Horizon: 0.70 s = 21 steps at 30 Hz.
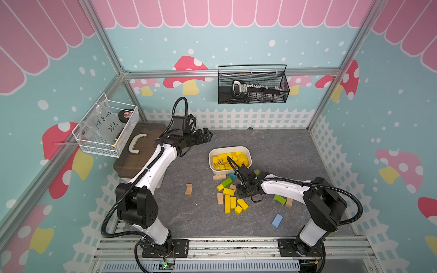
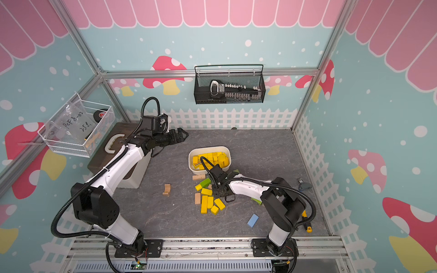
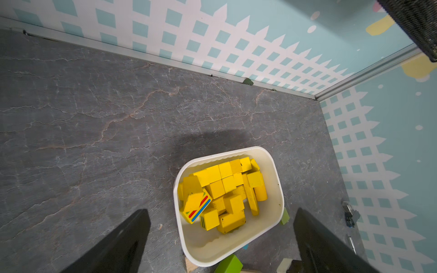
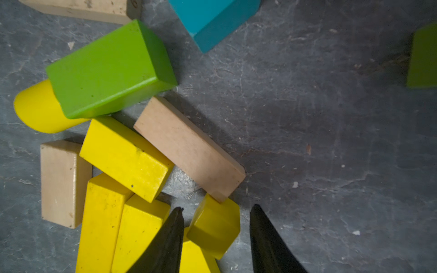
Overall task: Pick out the yellow building blocks
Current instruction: Pick up the building block from the center of the board.
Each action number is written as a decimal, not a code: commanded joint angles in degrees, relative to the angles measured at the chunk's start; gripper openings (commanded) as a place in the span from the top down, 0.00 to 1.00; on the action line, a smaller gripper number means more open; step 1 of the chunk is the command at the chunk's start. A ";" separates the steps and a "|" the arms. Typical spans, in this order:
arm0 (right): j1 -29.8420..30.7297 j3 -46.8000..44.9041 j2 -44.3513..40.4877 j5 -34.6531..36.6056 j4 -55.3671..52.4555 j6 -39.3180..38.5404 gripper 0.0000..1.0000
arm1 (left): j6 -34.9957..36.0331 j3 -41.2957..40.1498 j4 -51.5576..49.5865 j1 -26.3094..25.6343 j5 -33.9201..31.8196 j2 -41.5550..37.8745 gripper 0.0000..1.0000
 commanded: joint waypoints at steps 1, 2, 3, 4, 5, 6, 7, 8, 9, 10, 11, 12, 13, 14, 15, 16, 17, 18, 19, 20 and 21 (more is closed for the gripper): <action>0.43 -0.42 -0.82 1.41 -1.12 0.85 0.55 | 2.67 2.01 -3.17 -0.68 -4.46 -0.65 0.00; 0.43 -0.58 -0.95 1.41 -1.06 0.98 0.55 | 3.14 2.10 -3.73 -0.95 -5.55 -0.88 0.00; 0.43 -0.65 -1.01 1.50 -1.11 1.10 0.56 | 3.65 2.17 -4.15 -1.28 -6.59 -1.23 0.01; 0.43 -0.78 -1.10 1.57 -1.21 1.27 0.56 | 4.18 2.18 -4.41 -1.56 -7.84 -1.67 0.01; 0.43 -0.89 -1.24 1.54 -1.23 1.46 0.56 | 4.79 2.03 -4.75 -1.95 -9.41 -2.17 0.00; 0.43 -0.92 -1.20 1.66 -1.31 1.62 0.58 | 5.42 1.87 -4.83 -2.35 -11.18 -2.87 0.00; 0.43 -0.85 -1.22 1.91 -1.63 1.87 0.60 | 5.85 1.48 -4.84 -2.74 -12.64 -3.48 0.01; 0.43 -0.87 -1.15 2.02 -1.75 2.08 0.61 | 6.30 1.17 -4.79 -3.14 -14.27 -4.26 0.00; 0.43 -0.74 -1.10 2.26 -2.27 2.48 0.62 | 6.73 0.97 -4.83 -3.60 -15.57 -4.77 0.00; 0.43 -0.72 -0.92 2.60 -2.68 2.98 0.63 | 7.02 0.79 -4.76 -3.88 -16.29 -5.21 0.00; 0.39 -0.83 -0.97 2.64 -2.78 3.40 0.63 | 7.32 0.66 -4.75 -4.20 -16.74 -5.49 0.01; 0.43 -0.93 -0.96 2.72 -2.79 3.81 0.63 | 7.43 0.46 -4.51 -4.41 -17.19 -5.72 0.00; 0.43 -1.07 -1.04 2.79 -2.96 4.03 0.63 | 7.43 0.30 -4.35 -4.58 -17.22 -5.85 0.01; 0.50 -1.22 -1.23 3.02 -2.99 4.24 0.63 | 7.43 0.10 -4.11 -4.66 -17.13 -5.94 0.00; 0.43 -1.37 -1.43 3.23 -3.11 4.44 0.63 | 7.49 -0.13 -3.85 -4.69 -16.91 -6.04 0.00; 0.43 -1.47 -1.60 3.28 -3.05 4.46 0.63 | 7.44 -0.43 -3.58 -4.78 -16.67 -6.20 0.00; 0.50 -1.58 -1.69 3.31 -3.07 4.46 0.62 | 7.43 -0.81 -3.06 -4.78 -16.49 -6.45 0.00; 0.43 -1.60 -1.72 3.25 -3.09 4.44 0.63 | 7.34 -1.37 -2.59 -4.83 -16.51 -6.77 0.00; 0.43 -1.66 -1.83 3.26 -3.07 4.53 0.63 | 7.34 -1.77 -2.09 -4.90 -16.81 -7.14 0.00; 0.44 -1.68 -1.92 3.30 -3.03 4.53 0.64 | 7.10 -2.39 -1.53 -4.87 -17.26 -7.56 0.00; 0.43 -1.71 -2.04 3.35 -3.01 4.48 0.66 | 6.92 -2.87 -1.01 -4.89 -17.77 -7.98 0.01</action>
